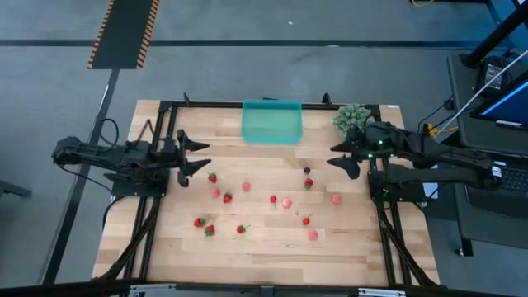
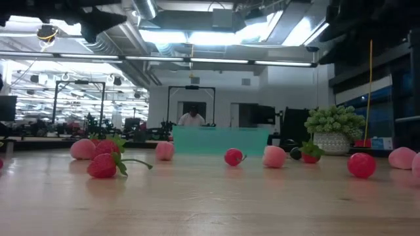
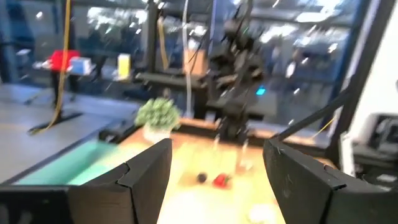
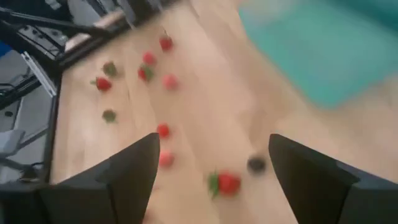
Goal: Pick and placing Produce into tupperware
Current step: Put the apricot into the blue basket
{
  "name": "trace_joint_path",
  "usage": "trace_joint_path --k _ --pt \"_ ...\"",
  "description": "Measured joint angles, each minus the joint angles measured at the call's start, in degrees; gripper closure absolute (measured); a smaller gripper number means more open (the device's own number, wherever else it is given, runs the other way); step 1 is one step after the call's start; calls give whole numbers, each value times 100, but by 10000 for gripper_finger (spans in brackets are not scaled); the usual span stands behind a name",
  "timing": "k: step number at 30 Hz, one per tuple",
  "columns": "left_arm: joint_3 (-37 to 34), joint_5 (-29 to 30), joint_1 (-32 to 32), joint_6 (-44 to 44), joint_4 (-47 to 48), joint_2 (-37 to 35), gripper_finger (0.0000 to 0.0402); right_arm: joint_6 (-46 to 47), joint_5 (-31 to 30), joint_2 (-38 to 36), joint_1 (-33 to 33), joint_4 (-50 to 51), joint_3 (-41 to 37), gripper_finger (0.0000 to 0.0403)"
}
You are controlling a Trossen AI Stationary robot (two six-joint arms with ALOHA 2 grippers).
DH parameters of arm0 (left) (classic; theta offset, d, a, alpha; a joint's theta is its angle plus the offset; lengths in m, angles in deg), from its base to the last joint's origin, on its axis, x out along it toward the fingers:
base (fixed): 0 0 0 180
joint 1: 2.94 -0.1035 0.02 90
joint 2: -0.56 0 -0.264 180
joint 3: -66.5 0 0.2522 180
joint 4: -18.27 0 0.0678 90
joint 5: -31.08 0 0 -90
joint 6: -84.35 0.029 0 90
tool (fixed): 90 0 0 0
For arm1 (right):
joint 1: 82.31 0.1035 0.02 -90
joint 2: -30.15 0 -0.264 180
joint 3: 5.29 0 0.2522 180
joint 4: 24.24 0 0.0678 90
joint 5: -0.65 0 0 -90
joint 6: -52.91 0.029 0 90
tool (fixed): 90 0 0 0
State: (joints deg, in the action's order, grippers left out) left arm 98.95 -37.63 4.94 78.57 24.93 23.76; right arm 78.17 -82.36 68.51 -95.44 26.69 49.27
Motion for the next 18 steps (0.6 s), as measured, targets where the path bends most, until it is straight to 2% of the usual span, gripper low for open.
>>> trace_joint_path --k 7,14,18 --pt "99 68 0 -6 -3 810 156 1671 72 281 424 1165 194 111" --pt "102 295 0 -4 -272 1225 156 2649 148 916 1360 922 203 112" --pt "102 564 0 -4 -324 1288 156 3555 106 1594 1831 1455 352 112"
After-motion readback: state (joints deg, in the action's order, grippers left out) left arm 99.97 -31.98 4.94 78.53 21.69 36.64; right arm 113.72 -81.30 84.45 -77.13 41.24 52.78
